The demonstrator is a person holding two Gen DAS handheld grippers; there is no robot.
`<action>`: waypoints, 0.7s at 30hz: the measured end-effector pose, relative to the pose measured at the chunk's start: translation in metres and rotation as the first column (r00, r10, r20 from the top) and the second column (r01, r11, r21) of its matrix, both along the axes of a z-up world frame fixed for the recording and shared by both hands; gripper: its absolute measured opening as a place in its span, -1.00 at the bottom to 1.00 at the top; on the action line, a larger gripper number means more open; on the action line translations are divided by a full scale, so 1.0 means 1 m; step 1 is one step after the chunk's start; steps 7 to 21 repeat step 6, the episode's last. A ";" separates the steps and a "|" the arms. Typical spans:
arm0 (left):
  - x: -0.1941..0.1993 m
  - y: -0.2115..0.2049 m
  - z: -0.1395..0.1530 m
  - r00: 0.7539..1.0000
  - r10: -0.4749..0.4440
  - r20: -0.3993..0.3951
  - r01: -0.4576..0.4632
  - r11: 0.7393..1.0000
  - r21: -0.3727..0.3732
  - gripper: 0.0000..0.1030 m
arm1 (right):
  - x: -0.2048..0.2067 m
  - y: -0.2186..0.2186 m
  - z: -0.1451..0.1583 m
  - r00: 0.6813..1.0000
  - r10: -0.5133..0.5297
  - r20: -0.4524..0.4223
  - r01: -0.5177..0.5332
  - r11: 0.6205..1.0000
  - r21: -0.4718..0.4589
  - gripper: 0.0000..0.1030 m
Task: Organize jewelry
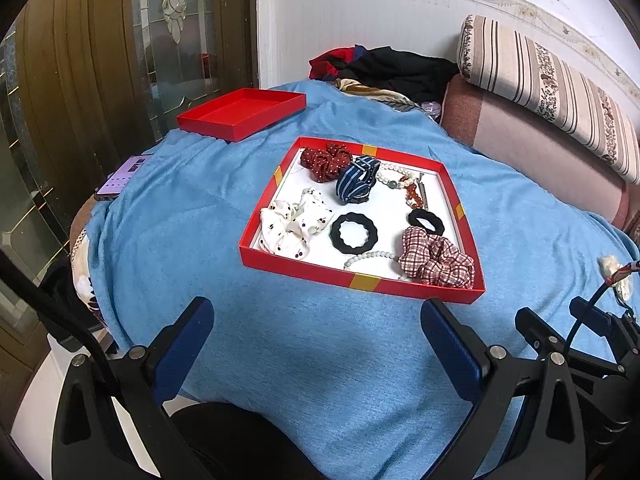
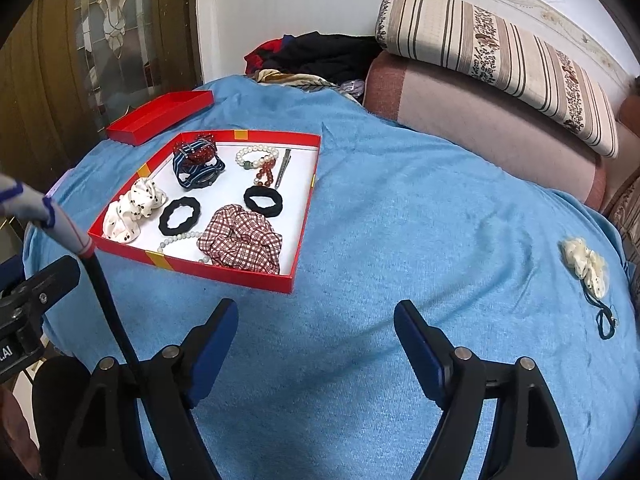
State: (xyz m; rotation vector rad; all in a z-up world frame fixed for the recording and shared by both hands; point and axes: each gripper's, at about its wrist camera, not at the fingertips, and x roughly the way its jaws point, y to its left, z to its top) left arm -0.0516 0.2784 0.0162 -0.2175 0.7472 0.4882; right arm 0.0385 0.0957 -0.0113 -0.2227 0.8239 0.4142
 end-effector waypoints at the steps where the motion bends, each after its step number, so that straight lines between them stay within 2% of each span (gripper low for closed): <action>1: 0.000 0.000 0.000 1.000 0.005 0.000 -0.005 1.000 0.002 0.99 | 0.000 0.000 0.000 1.000 0.001 -0.002 -0.001 1.000 -0.001 0.64; 21: -0.001 -0.001 0.001 1.000 0.006 -0.004 -0.006 1.000 0.007 0.99 | 0.000 0.000 0.000 1.000 0.003 -0.013 -0.003 1.000 0.002 0.65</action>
